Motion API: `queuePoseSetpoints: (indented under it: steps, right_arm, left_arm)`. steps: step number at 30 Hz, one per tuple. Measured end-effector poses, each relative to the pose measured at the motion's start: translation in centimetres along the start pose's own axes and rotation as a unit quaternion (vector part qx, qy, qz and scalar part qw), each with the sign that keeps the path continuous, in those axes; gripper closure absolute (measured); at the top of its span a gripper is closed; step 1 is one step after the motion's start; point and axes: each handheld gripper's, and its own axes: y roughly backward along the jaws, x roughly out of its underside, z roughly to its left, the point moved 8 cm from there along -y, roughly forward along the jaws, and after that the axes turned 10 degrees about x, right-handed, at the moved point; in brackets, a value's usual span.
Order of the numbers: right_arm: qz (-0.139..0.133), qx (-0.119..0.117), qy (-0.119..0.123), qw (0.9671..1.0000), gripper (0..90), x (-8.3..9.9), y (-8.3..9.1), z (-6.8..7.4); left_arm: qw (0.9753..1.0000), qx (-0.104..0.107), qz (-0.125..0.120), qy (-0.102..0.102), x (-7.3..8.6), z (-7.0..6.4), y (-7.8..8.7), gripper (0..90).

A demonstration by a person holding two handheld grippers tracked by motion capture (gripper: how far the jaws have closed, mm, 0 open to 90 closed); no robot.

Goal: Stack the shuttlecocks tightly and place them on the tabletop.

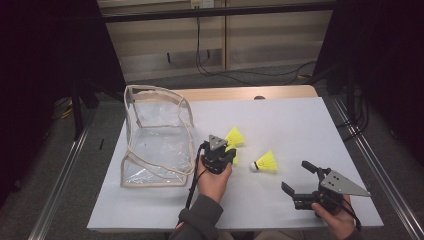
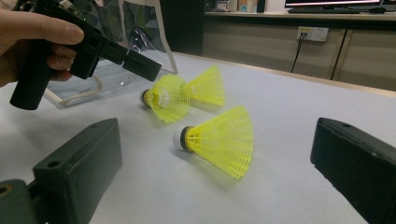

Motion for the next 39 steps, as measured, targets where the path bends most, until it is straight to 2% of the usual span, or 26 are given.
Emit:
queuePoseSetpoints:
  steps: [2,9,12,16,19,26,27,32,39]
  right_arm:
    - [-0.001,-0.001,0.000,1.0000,1.6,0.0,0.0,0.0]
    - [0.000,0.000,0.000,1.0000,1.5,0.0,0.0,0.0]
    - [0.000,0.000,0.000,1.0000,1.5,0.0,0.0,0.0]
    - [0.000,0.001,0.000,1.0000,1.6,0.0,0.0,-0.1]
    - [0.000,0.000,0.000,1.0000,1.6,0.0,0.0,0.0]
    - [0.000,0.001,0.001,1.0000,1.5,0.0,0.0,0.0]
    - [0.000,0.001,0.001,1.0000,1.6,0.0,0.0,0.0]
    - [-0.001,0.001,0.001,1.0000,1.5,0.0,0.0,-0.1]
    - [-0.001,0.000,0.001,1.0000,1.5,0.0,0.0,-0.1]
  left_arm:
    - [1.0000,-0.001,0.004,-0.004,0.2,0.0,0.1,90.0]
    - [0.9999,-0.001,0.014,0.004,1.4,-0.2,0.3,90.0]
    - [0.9999,-0.005,0.014,0.000,2.1,-0.4,0.3,90.0]
    - [0.9998,-0.005,0.009,0.016,3.2,-0.5,0.3,90.0]
    - [0.9996,-0.010,0.017,0.021,4.0,-0.2,0.1,90.0]
    - [0.9990,-0.028,0.022,0.029,4.1,0.7,-0.5,90.0]
    - [0.9989,-0.031,0.026,0.022,4.2,0.9,-0.6,90.0]
    - [0.9983,-0.042,0.020,0.034,4.1,1.4,-1.0,90.0]
    - [0.9984,-0.047,0.019,0.026,4.1,1.7,-1.3,90.0]
